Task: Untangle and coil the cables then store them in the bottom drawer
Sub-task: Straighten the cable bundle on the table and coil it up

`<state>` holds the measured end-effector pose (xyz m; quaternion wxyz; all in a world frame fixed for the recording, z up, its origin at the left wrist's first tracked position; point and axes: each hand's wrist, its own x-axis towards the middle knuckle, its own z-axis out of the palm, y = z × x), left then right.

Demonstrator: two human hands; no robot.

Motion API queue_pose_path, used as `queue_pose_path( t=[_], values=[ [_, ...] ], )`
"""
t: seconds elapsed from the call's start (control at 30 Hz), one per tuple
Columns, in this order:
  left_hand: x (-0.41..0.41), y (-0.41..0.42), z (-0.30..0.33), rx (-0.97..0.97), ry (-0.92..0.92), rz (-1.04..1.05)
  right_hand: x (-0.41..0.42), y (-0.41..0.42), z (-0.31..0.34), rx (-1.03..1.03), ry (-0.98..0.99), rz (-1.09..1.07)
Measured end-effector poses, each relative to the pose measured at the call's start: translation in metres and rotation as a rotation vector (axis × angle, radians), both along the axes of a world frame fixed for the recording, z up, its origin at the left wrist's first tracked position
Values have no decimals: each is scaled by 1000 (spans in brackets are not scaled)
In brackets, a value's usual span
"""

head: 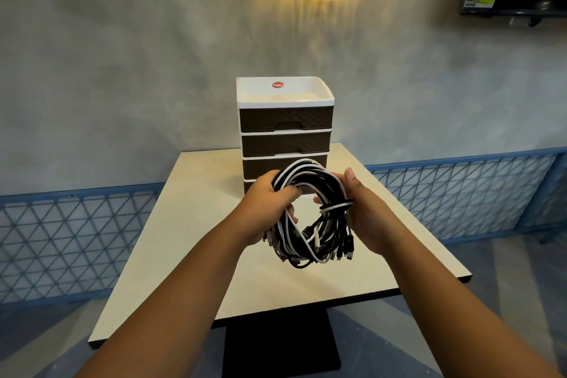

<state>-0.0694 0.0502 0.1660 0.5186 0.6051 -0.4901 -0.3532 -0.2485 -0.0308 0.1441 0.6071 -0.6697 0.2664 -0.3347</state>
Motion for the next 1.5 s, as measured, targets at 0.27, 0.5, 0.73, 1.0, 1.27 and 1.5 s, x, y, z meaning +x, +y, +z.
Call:
queue_pose_path(
  t=[0.27, 0.5, 0.73, 1.0, 1.27, 1.5],
  values=[
    [17, -28, -30, 84, 154, 33, 12, -4, -40, 209, -55, -145],
    [15, -68, -75, 172, 316, 139, 22, -40, -79, 233, -48, -203],
    [9, -102, -133, 307, 516, 288, 25, -86, -121, 375, 31, -189],
    [3, -108, -171, 396, 611, 421, 29, -107, -155, 325, 175, -154],
    [-6, -103, -185, 289, 476, 540, 33, -105, -170, 27, 307, -180],
    [8, -107, -194, 361, -348, 612, 34, -106, -178, -178, 405, -181]
  ],
)
